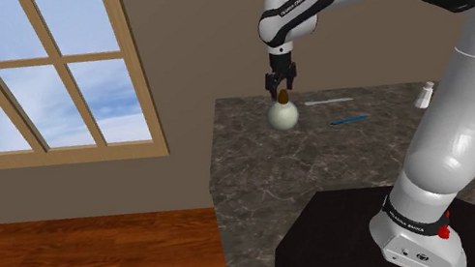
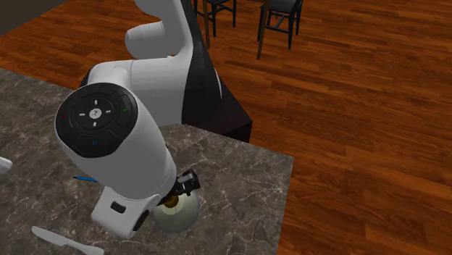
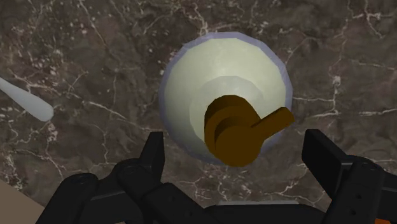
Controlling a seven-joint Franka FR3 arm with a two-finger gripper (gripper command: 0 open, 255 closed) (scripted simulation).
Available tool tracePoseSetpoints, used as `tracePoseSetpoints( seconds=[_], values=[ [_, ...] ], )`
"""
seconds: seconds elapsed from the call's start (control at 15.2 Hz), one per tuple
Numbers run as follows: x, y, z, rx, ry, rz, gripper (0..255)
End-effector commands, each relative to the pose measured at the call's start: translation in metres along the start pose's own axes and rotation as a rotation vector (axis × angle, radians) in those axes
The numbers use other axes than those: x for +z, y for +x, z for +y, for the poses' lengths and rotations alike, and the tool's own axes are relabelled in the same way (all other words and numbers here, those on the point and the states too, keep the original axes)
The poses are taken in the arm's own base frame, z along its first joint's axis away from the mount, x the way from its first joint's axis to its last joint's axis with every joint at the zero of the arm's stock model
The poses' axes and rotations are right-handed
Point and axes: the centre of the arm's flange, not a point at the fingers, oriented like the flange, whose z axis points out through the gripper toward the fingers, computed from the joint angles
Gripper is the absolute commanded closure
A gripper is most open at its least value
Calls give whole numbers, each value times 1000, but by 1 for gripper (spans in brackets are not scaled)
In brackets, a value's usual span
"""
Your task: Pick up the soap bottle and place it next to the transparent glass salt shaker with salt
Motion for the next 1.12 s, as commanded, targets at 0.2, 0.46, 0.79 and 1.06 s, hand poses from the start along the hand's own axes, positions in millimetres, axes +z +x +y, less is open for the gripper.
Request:
tracePoseSetpoints(
  seconds=[0.2,0.46,0.79,1.06],
  values=[
    [14,0,-1,0,0,0,0],
    [14,0,-1,0,0,0,0],
    [14,0,-1,0,0,0,255],
    [14,0,-1,0,0,0,255]
  ],
)
